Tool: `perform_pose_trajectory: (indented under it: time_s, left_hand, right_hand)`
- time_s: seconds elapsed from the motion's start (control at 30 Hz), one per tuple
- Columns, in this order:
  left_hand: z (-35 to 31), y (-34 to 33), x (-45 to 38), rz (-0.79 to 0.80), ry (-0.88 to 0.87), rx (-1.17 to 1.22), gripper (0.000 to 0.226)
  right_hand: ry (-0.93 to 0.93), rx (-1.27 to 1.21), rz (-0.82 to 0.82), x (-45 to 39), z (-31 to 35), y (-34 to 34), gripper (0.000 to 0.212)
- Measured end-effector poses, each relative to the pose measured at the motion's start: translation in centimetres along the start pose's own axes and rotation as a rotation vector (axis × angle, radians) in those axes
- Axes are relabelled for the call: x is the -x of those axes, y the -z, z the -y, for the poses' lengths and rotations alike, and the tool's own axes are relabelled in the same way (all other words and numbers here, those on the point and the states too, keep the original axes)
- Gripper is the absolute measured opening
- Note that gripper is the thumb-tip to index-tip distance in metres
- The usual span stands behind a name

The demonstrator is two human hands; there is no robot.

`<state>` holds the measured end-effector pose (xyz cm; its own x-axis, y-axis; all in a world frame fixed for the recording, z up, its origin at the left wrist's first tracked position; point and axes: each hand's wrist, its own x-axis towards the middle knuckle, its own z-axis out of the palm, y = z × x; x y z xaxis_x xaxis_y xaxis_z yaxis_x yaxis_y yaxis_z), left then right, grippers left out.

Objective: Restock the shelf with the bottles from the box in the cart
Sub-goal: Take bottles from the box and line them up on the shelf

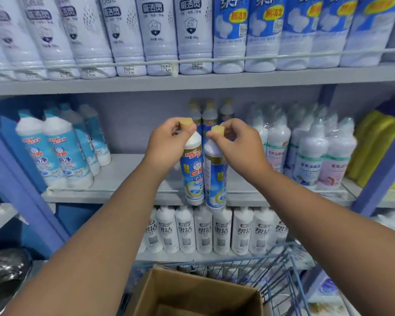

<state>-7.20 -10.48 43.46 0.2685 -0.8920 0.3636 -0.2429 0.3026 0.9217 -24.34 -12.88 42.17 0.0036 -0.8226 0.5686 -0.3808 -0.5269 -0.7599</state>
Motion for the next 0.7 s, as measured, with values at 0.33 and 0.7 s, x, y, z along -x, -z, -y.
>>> perform_pose_trajectory:
  time_s: [0.33,0.7]
  left_hand:
    - [0.8,-0.4,-6.7,0.078,-0.059,0.067,0.007]
    - [5.8,-1.8,-9.9,0.125,0.022,0.038,0.022]
  right_hand:
    - [-0.053,0.039,-0.153,-4.2,1.3,-1.3,0.025]
    - [-0.126,0.179,-0.194,-6.9,-3.1,-4.6,0.037]
